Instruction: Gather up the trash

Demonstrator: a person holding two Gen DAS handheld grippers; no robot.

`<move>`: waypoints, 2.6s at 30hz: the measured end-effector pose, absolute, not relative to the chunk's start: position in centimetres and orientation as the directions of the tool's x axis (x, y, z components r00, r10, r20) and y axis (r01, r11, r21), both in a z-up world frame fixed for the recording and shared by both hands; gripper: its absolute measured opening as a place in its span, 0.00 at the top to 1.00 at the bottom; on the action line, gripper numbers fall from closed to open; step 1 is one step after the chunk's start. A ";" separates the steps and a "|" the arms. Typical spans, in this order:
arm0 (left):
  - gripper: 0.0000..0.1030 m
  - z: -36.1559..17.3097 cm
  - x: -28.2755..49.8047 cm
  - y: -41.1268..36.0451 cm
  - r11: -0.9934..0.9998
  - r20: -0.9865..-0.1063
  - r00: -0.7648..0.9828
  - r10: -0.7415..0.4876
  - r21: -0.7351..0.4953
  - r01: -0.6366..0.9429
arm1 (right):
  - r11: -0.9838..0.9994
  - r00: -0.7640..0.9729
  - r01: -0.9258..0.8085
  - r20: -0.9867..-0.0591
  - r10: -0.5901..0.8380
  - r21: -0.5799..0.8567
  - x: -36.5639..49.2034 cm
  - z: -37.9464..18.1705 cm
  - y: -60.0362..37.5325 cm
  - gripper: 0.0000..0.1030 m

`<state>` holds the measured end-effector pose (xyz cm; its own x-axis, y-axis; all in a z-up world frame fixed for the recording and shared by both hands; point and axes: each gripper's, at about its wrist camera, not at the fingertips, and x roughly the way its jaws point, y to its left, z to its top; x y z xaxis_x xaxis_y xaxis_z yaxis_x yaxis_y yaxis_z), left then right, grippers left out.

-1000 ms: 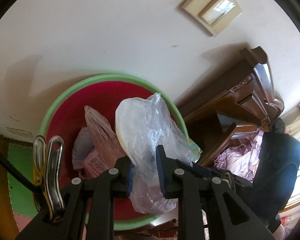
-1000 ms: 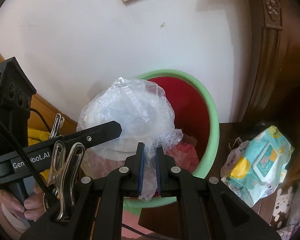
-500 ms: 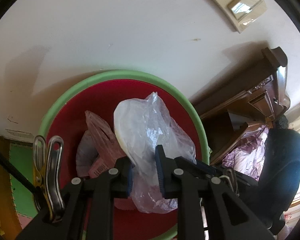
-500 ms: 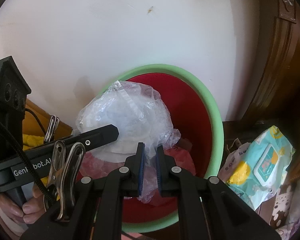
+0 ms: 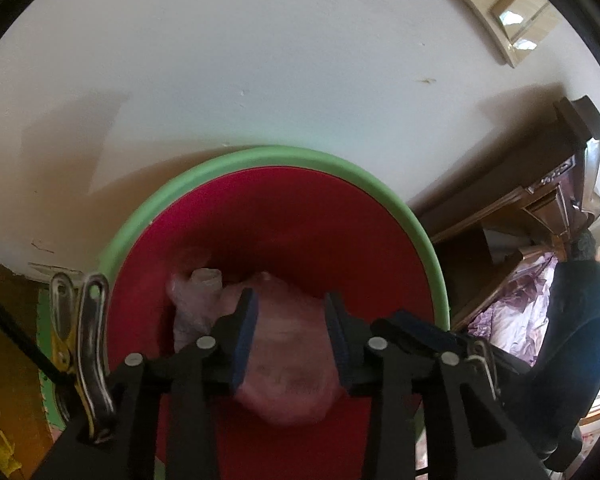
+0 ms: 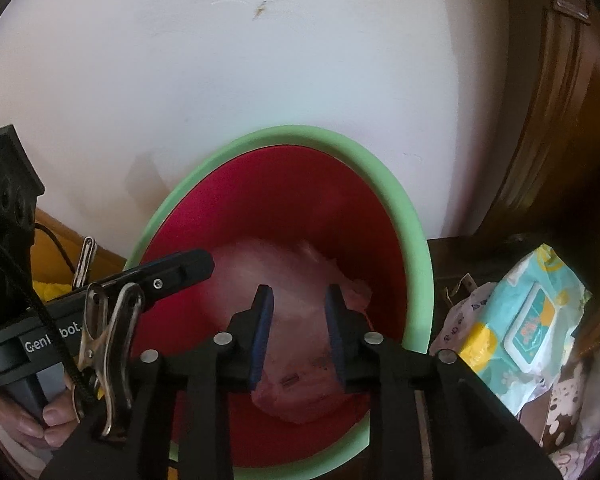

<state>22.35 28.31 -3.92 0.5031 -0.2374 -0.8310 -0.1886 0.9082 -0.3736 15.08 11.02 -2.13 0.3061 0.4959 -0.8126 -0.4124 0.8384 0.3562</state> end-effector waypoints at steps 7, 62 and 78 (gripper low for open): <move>0.64 -3.9 22.4 28.4 0.910 -0.834 0.501 -0.231 -0.368 -0.193 | 0.839 0.312 -0.420 -0.813 0.492 0.346 14.5 -1.3 10.9 0.68; 0.64 0.3 16.7 15.4 0.940 -0.838 0.460 -0.292 -0.340 -0.023 | 0.865 0.442 -0.258 -0.743 0.501 0.430 9.1 0.3 -6.4 0.57; 0.64 -2.3 16.8 7.0 0.945 -0.877 0.413 -0.244 -0.311 -0.104 | 0.883 0.338 -0.264 -0.820 0.463 0.389 13.0 -4.4 -14.8 0.57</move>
